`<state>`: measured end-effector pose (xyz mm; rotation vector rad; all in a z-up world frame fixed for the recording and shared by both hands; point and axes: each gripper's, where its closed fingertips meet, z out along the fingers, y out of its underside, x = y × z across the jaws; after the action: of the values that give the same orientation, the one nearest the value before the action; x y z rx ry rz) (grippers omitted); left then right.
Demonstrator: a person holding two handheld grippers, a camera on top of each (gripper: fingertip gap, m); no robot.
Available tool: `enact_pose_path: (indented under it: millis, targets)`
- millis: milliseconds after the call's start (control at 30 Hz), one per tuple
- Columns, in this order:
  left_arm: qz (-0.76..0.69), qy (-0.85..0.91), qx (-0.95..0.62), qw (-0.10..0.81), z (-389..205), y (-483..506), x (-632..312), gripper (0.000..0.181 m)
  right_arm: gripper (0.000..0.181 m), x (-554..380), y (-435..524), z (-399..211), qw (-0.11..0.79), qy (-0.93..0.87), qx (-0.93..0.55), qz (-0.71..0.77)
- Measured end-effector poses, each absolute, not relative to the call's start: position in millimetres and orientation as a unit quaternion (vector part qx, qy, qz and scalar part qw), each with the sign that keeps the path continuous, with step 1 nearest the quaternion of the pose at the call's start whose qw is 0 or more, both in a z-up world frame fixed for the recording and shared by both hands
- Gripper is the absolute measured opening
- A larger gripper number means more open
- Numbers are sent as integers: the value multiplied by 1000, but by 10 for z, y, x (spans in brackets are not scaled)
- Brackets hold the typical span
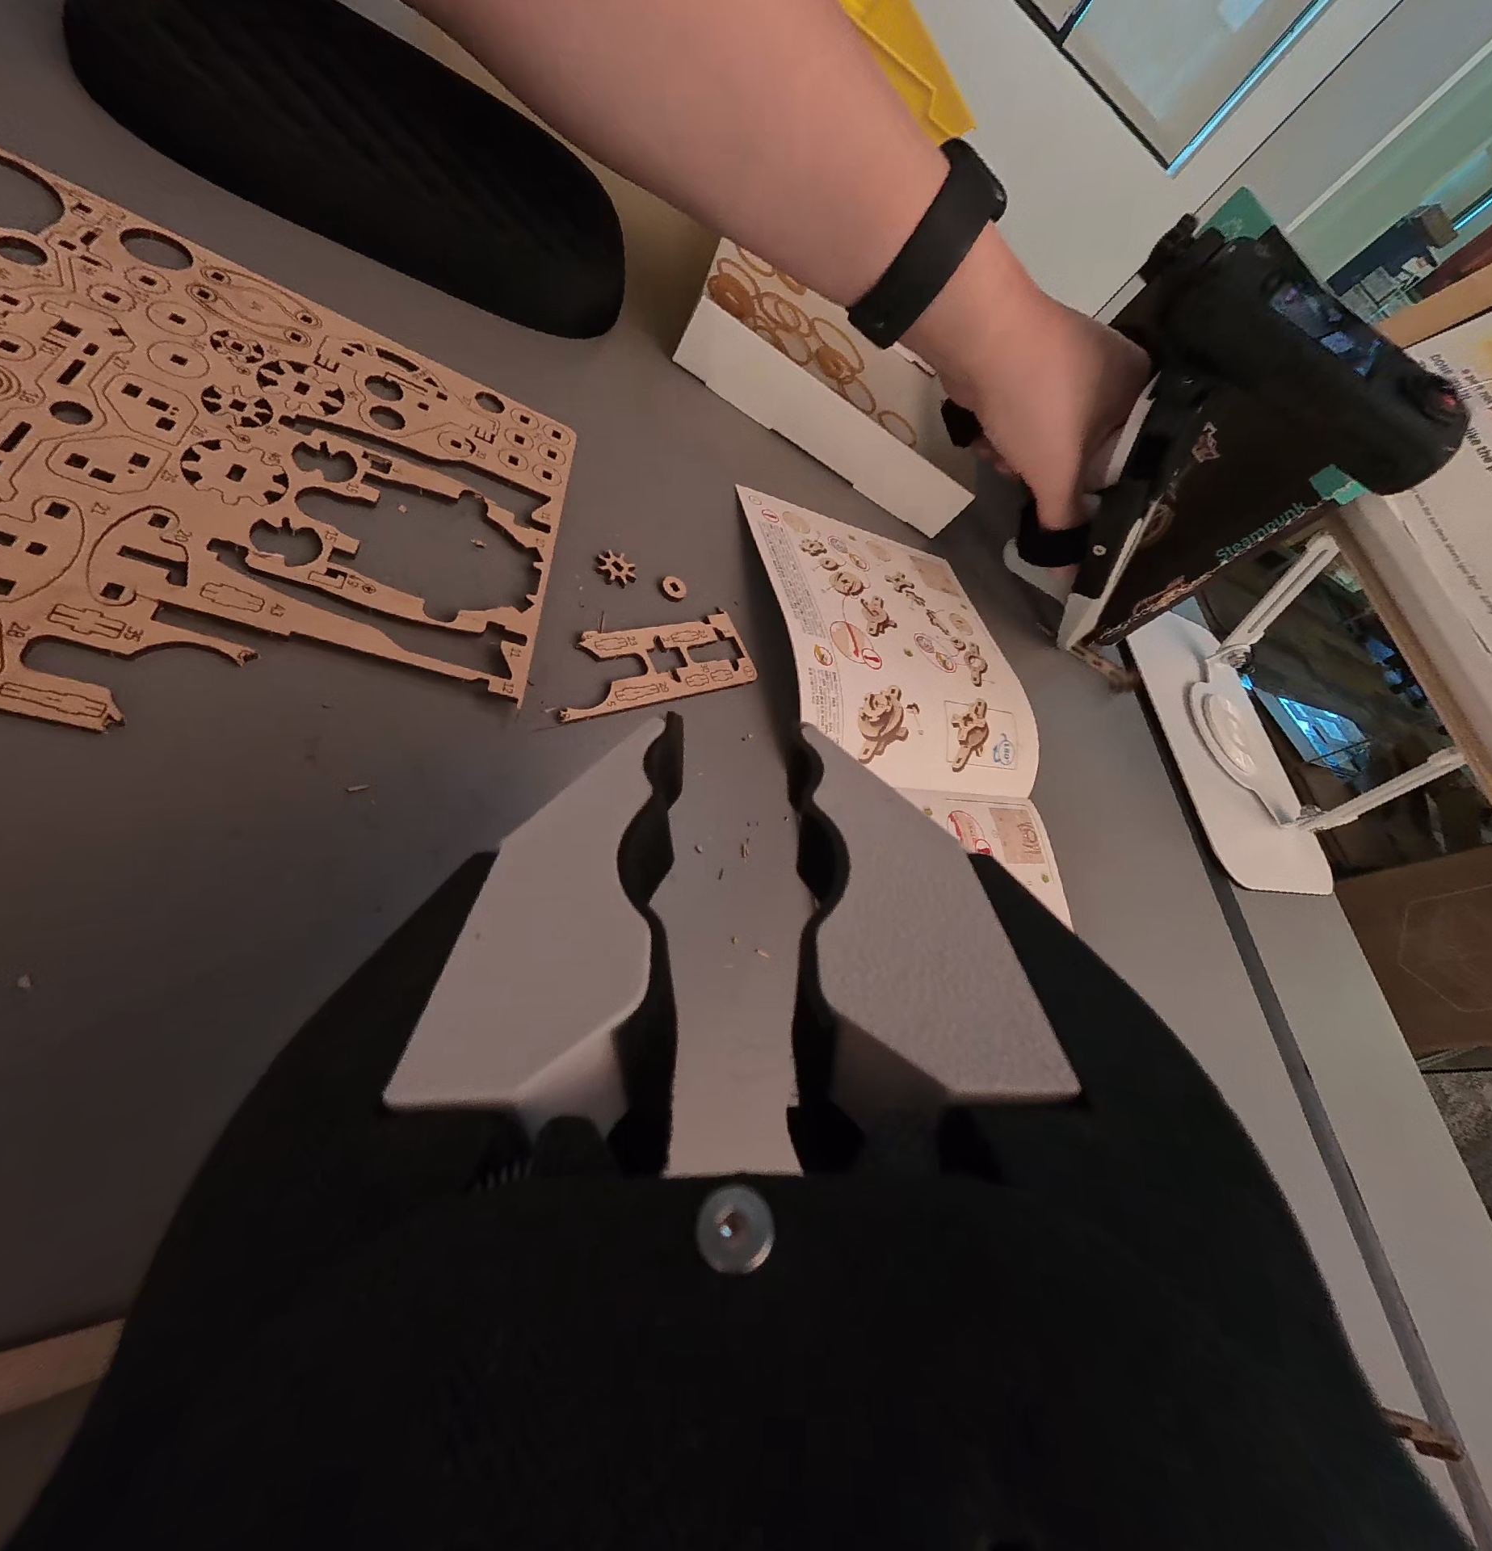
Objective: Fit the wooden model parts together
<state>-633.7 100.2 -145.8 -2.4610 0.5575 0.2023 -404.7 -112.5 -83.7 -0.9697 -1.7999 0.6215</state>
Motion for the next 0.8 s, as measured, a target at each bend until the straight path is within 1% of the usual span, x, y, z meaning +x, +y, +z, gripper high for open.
enact_pose_path:
  millis: [33,167,333,367,467,600,700,800]
  targets:
    - [73,212,-928,298,-1460,993,-6339,0,22,-4046,-1122,-834,483,-738,-397,254]
    - [62,217,-926,304,-1434,960,-6313,0,21,-4041,-1109,-809,489,-736,-395,250]
    - [39,241,-899,363,-1103,853,-6018,0,21,-4034,-1018,-741,503,-715,-412,256]
    - [15,245,-892,380,-990,795,-5868,0,21,-4030,-984,-706,507,-704,-421,264]
    - [-129,247,-855,437,-554,481,-5191,0,20,-3995,-814,-541,522,-646,-465,305]
    - [-305,243,-789,474,-22,-105,-4417,0,21,-3900,-635,-277,504,-538,-521,430]
    - [-359,259,-762,473,128,-486,-4081,0,26,-3816,-614,-33,461,-453,-524,554]
    - [-410,262,-742,460,222,-788,-3850,0,25,-3732,-654,181,431,-402,-494,639]
